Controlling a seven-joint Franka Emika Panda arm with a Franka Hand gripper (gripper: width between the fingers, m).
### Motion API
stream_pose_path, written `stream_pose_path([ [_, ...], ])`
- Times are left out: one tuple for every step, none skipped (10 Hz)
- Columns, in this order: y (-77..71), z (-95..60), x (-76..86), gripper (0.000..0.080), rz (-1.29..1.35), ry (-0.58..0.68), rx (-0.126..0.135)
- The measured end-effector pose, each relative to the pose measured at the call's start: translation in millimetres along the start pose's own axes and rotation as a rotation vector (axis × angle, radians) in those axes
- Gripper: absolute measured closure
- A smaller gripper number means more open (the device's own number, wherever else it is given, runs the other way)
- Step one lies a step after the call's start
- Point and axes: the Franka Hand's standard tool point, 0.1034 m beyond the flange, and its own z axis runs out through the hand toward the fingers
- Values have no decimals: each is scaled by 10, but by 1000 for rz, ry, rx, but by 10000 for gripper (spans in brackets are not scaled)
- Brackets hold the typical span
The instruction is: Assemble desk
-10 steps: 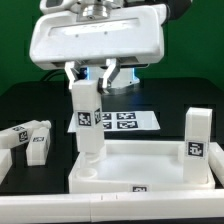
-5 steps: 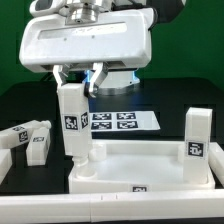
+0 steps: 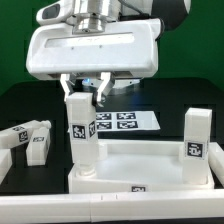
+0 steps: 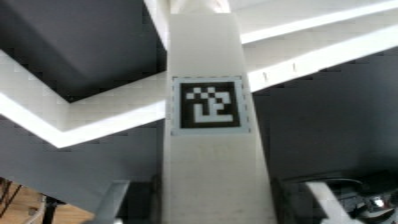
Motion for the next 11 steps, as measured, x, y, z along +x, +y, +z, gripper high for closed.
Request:
stream_pose_path([
  [9, 21, -26, 515, -1, -5, -3],
  [7, 50, -67, 515, -6, -7, -5],
  [-6, 57, -66, 515, -9, 2, -5],
  [-11, 61, -62, 515, -9, 1, -5],
  [-13, 63, -59, 515, -9, 1, -5],
  [-15, 64, -58, 515, -9, 1, -5],
  [-21, 64, -57, 515, -9, 1, -4],
  [-20, 67, -59, 514, -9, -2, -4],
  [-23, 78, -89, 364, -7, -26, -3],
  [-41, 67, -78, 364, -2, -51, 4],
  [-54, 15, -5, 226, 6, -53, 12],
])
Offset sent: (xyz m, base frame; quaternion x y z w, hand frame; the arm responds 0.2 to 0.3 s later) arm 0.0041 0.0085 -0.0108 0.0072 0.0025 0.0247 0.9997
